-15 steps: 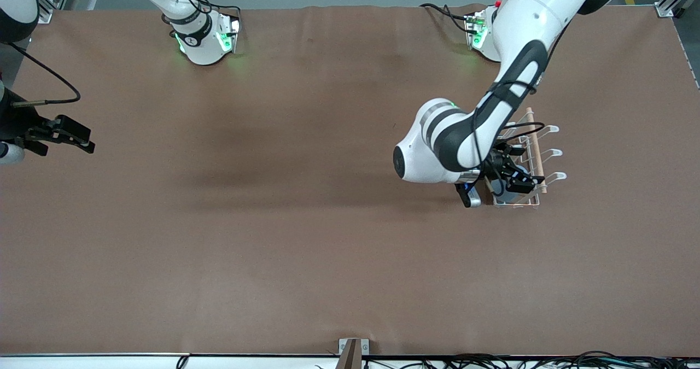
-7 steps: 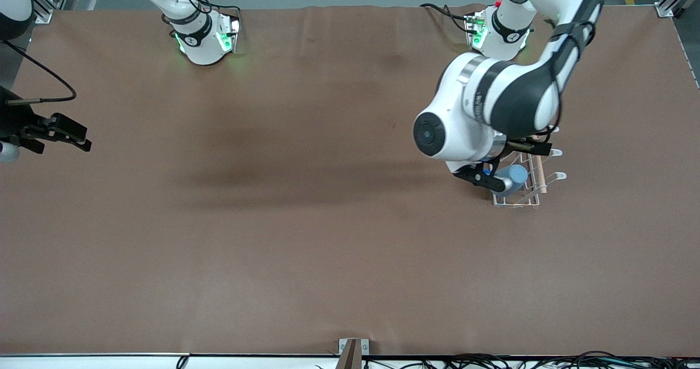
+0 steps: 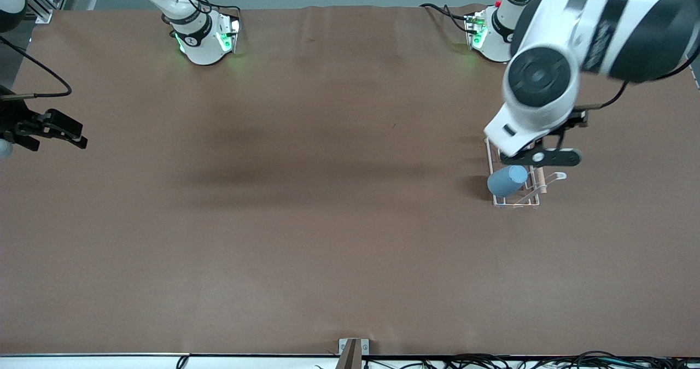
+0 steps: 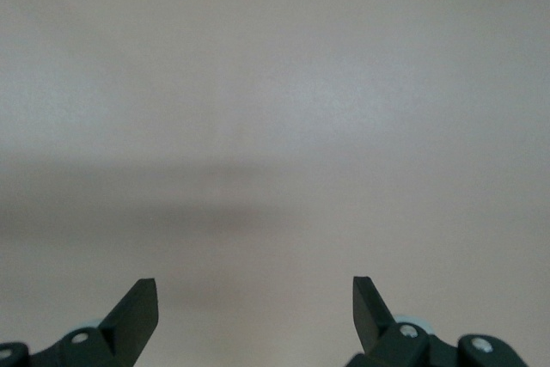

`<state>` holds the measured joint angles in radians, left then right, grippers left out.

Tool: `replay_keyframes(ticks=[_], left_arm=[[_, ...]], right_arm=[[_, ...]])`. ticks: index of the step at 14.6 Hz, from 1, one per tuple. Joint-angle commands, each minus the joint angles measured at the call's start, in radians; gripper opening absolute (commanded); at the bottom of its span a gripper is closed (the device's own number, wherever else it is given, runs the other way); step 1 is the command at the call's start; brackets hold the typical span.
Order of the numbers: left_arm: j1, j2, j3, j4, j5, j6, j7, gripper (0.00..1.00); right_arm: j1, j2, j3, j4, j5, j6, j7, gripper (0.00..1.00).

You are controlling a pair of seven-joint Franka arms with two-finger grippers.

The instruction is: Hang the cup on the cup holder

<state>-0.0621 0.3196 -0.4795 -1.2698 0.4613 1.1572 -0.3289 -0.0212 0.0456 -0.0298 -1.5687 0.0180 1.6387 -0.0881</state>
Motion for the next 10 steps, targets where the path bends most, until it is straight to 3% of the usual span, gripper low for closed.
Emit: replay_keyframes(ticks=[1, 6, 10], left_arm=[[0.002, -0.056, 0.004, 0.030, -0.013, 0.010, -0.009, 1.00], [0.077, -0.099, 0.006, 0.033, -0.033, 0.064, 0.004, 1.00], [0.157, -0.144, 0.015, 0.027, -0.194, 0.099, 0.005, 1.00]], right_arm=[[0.003, -0.010, -0.001, 0.010, 0.010, -0.017, 0.010, 1.00], [0.004, -0.009, -0.001, 0.012, 0.010, -0.017, 0.016, 1.00], [0.004, -0.009, -0.001, 0.010, 0.010, -0.019, 0.016, 1.00]])
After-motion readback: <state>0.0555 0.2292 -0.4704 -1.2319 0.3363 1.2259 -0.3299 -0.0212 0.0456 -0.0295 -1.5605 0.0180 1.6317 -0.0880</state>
